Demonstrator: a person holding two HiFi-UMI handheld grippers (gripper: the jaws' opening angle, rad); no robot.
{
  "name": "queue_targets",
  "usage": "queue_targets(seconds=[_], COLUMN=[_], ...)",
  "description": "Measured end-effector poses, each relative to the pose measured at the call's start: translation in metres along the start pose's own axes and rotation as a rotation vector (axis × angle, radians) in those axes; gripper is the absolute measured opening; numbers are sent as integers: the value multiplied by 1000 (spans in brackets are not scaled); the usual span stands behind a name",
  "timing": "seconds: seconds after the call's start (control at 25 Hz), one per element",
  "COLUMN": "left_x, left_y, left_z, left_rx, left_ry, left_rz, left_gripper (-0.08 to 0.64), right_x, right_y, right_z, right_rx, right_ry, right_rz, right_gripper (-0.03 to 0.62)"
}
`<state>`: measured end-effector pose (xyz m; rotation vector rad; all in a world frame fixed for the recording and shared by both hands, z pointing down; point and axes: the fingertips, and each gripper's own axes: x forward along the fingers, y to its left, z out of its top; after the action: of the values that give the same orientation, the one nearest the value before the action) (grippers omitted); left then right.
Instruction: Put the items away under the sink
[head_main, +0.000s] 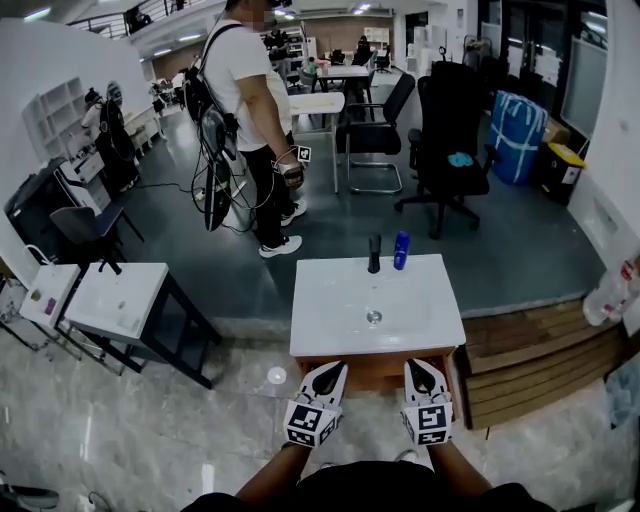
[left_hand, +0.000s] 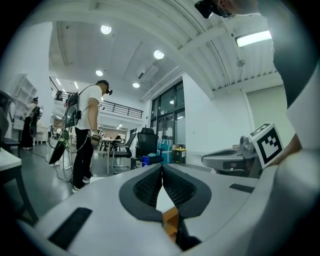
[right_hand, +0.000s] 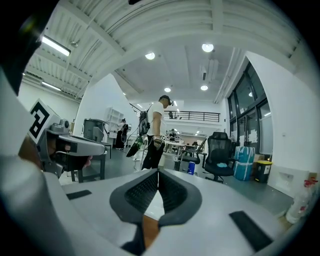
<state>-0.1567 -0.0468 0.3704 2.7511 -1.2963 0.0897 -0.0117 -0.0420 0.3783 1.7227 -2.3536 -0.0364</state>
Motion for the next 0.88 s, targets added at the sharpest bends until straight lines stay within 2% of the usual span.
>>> queue_targets(seconds=[0.2,0.4,0.88], left_x=[-1,17,122], left_y=[13,24,63], left_z=[-3,-6,4], left_rx=[-11,-18,1], left_ry=[1,8,42], left_rz=[6,17,74], left_gripper=[21,21,21], right_x=[8,31,141], right_y=[4,-10,-84], right_z=[3,3,-5], right_rx=[-7,-8,40], right_ry=[-2,1,-13], right_rz=[-4,-7,38], right_gripper=[21,21,21])
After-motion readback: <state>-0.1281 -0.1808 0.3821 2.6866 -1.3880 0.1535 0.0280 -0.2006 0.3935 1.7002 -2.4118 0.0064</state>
